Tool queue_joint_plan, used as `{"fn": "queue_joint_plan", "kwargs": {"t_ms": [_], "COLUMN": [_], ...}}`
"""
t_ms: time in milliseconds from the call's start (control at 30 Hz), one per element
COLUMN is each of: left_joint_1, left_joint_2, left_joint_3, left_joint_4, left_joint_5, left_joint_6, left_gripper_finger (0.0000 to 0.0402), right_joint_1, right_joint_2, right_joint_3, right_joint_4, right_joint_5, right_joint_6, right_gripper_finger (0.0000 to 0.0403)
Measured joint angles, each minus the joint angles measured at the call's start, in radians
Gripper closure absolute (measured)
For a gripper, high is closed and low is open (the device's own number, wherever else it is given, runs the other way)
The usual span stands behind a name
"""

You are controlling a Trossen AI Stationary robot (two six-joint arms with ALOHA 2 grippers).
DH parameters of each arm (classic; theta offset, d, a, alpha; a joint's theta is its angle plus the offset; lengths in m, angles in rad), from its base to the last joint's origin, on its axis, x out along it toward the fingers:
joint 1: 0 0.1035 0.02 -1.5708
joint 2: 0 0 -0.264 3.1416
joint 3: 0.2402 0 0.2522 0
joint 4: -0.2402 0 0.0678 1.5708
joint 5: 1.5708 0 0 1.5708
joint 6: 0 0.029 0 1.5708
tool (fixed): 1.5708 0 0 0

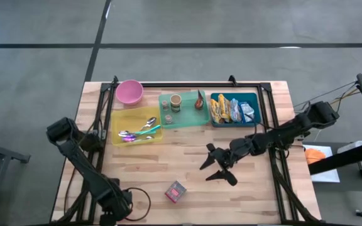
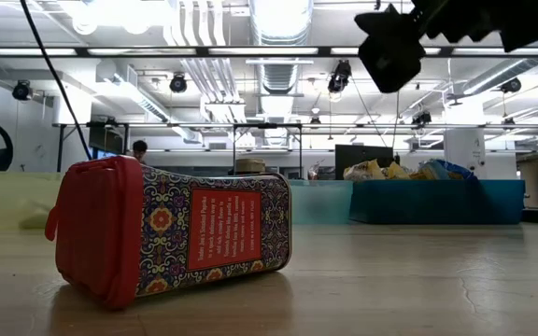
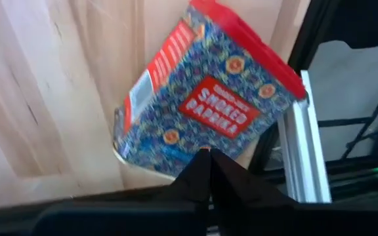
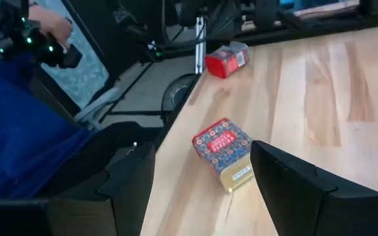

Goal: Pick & Place Food Item
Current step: Put the left red seasoning can into the green bin

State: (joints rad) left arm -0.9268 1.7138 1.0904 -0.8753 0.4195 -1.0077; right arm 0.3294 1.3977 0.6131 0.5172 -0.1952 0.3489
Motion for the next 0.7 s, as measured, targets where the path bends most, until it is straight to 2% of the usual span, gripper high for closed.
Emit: {"fn": "queue_joint_plan", "kwargs": {"t_ms": [233,533,700], "left_joint_1": [0.005,0.046,0.097], "left_joint_2": [0.012,0.013,0.010], "left_joint_3": [0.002,-0.038,-0.039], "left_joint_4": [0.012,0.025,0.014], "left_joint_5": [-0.110,-0.133,-0.187], "left_joint_6": [0.061,0.079,0.143], "left_gripper_finger": [0.0397,0.0398,0.0399], "right_joint_1": [0.000,0.000,0.000], "right_joint_2": [-0.013,-0.013,-0.014], "right_joint_3": [0.005,0.004,0.004], "right_joint_4": [-0.022,-0.032,-0.033], "right_joint_5": [0.000,0.003,0.004], "right_joint_6": [-0.001,0.000,0.009], "right_gripper_finger": [0.0154,0.0154,0.0154]}}
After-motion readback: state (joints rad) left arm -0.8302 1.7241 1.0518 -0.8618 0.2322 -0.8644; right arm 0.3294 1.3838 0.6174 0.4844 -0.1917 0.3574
